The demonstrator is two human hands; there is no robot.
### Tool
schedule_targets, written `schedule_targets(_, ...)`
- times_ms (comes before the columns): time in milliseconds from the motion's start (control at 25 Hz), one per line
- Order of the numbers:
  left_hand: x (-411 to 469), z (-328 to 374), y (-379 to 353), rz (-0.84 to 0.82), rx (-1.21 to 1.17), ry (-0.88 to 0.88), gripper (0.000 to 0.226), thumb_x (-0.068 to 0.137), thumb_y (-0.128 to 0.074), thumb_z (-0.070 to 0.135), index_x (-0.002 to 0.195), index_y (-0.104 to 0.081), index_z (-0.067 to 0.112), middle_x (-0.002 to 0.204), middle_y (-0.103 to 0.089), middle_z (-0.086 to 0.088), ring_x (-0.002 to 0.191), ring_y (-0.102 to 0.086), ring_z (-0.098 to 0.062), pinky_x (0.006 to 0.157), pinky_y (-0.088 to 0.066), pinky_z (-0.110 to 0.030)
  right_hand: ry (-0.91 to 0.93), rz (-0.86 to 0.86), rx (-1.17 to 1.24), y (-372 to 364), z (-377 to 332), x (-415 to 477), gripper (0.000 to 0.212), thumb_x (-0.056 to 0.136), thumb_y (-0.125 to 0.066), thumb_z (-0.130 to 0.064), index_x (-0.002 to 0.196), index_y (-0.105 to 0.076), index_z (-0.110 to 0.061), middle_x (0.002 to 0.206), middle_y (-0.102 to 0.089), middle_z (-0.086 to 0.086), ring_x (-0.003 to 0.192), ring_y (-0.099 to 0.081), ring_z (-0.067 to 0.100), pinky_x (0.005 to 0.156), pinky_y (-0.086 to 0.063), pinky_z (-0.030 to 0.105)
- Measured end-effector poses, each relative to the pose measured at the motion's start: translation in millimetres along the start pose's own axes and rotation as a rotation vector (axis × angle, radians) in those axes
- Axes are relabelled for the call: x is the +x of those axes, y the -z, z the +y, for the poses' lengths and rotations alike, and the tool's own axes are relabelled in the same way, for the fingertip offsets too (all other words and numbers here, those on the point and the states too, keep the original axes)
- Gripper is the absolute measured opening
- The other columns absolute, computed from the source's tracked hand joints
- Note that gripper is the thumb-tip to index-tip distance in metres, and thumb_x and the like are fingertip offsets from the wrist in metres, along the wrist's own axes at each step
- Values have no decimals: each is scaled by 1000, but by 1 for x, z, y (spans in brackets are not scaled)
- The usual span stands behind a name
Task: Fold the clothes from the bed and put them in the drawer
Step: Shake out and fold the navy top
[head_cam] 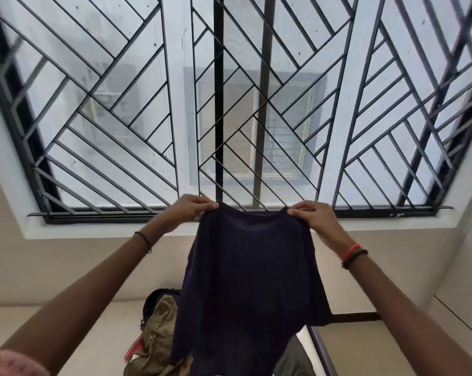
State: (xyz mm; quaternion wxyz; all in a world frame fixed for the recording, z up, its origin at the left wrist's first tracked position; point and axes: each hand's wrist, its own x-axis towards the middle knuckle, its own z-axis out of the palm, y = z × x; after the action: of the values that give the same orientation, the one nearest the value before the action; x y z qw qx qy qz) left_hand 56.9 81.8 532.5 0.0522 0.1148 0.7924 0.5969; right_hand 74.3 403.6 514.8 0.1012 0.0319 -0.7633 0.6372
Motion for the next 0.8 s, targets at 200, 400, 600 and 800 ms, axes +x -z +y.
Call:
schedule_targets(200, 8, -26, -42, 38, -144, 30, 23, 86, -68, 17, 105, -69, 3, 96, -67, -15, 86, -60, -19, 73, -54, -22, 37, 147, -49, -57, 22, -5, 11, 73, -79, -12, 72, -69, -15, 74, -69, 5, 70, -62, 14, 72, -50, 28)
schedule_targets(400, 0, -23, -81, 28, -248, -62, 10, 89, -63, 10, 98, -67, 5, 78, -64, 0, 66, -61, -5, 64, -53, -16, 75, 115, 21, -89, 18, -9, 8, 75, -77, -12, 75, -71, -18, 79, -72, 8, 76, -66, 16, 79, -54, 36)
schedule_targets(600, 1, -24, -91, 74, -295, -70, 14, 83, -70, 9, 94, -62, 9, 83, -64, -1, 69, -64, -6, 65, -54, -19, 107, 116, 43, -96, 7, -13, 8, 78, -75, -8, 79, -70, -15, 74, -70, 5, 72, -65, 16, 75, -52, 30)
schedule_targets(800, 1, -22, -92, 27, -288, -106, 12, 96, -51, 4, 102, -62, 4, 84, -64, -4, 68, -65, -2, 65, -54, -15, 97, 36, 17, -93, 9, -13, 13, 74, -79, -21, 82, -73, -13, 82, -74, 9, 81, -69, 21, 80, -53, 33)
